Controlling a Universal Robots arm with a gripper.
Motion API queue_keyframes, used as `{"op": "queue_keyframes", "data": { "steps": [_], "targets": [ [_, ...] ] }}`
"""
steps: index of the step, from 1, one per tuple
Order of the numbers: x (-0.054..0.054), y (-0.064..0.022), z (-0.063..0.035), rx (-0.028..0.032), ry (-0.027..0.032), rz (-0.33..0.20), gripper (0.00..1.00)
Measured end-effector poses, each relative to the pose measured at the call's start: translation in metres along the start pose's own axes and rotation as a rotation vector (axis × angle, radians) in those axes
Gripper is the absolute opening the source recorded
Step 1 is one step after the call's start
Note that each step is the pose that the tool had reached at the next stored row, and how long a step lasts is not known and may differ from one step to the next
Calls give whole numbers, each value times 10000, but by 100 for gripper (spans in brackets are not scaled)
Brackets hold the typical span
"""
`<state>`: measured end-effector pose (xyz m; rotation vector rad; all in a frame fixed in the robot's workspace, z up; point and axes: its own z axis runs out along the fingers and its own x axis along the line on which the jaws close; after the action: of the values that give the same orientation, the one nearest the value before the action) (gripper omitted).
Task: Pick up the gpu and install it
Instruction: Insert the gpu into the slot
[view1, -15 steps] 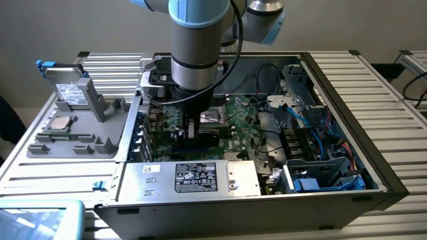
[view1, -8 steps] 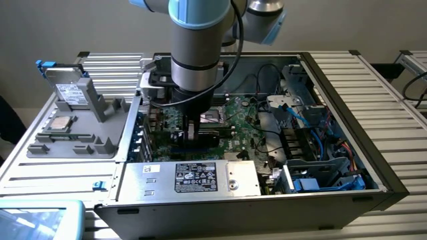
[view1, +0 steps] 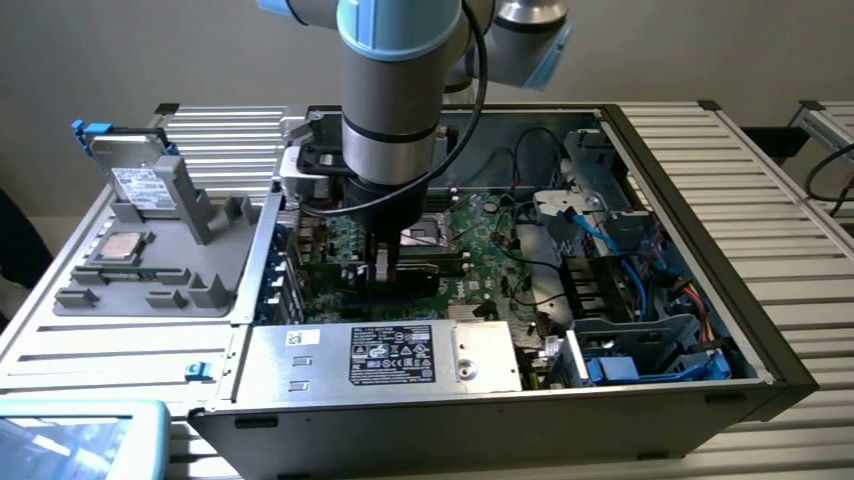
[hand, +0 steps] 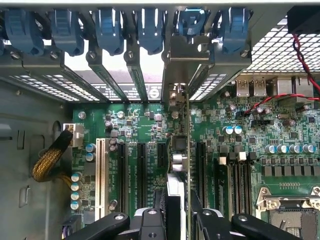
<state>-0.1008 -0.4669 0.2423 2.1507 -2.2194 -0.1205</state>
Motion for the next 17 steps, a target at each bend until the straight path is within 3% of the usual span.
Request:
{"op": "queue_keyframes", "data": {
  "steps": [17],
  "targets": [
    [-8, -9, -1, -15, -6, 67, 29]
  ]
}}
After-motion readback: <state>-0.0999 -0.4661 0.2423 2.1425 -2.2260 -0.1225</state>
